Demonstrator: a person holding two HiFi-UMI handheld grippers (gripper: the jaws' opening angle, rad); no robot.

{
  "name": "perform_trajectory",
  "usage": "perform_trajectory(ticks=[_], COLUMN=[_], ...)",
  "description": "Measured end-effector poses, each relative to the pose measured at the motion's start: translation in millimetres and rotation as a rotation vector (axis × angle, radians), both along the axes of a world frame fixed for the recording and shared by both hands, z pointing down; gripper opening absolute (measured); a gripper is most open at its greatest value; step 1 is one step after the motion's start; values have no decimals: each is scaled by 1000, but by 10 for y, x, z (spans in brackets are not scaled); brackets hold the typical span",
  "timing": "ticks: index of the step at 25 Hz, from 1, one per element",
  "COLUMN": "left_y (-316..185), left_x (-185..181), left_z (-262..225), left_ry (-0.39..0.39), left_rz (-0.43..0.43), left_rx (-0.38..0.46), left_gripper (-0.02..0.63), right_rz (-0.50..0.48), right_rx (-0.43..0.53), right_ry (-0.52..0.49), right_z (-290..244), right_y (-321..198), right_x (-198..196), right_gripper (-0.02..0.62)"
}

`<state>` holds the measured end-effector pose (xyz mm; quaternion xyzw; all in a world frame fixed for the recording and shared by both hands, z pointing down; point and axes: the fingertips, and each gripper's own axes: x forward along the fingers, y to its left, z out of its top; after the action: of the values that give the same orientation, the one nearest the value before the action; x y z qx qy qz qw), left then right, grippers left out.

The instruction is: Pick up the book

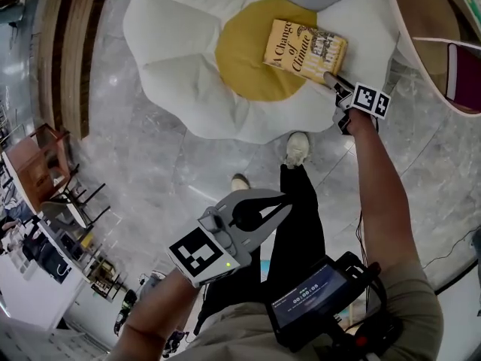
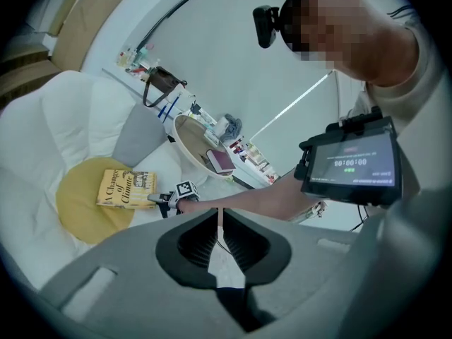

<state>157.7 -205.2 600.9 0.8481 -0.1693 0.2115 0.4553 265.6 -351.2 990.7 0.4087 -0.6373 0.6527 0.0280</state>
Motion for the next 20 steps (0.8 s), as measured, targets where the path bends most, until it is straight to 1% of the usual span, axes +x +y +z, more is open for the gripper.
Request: perform_trajectory(ticks=[2,5,9,12,16,20], left_y=[23,59,-40,-104,99,313], left_x=[-41,-136,-409,-606,-762,-825], left_z=[-40,-119,-229,-303,-345,-552], left_ry=[2,2,12,15,19,43], left_rz=[-16,-38,-75,-102,-106,-98], left_rx=[2,3,11,19,49,98], left_gripper=[9,9,9,9,9,9], right_rz=[10,-2,-1,3,18,21], right_rx=[27,70,25,9,27,62], right_ry=[-54,-54,11,35,39,4], right_z=[-136,-335,-320,-361,-490,-856], right_y=[-33,-187,-358,-410,-280,-102], right_x=[-89,-313,-533,-611,-758,-877], right_gripper=[158,156,152,146,140,140])
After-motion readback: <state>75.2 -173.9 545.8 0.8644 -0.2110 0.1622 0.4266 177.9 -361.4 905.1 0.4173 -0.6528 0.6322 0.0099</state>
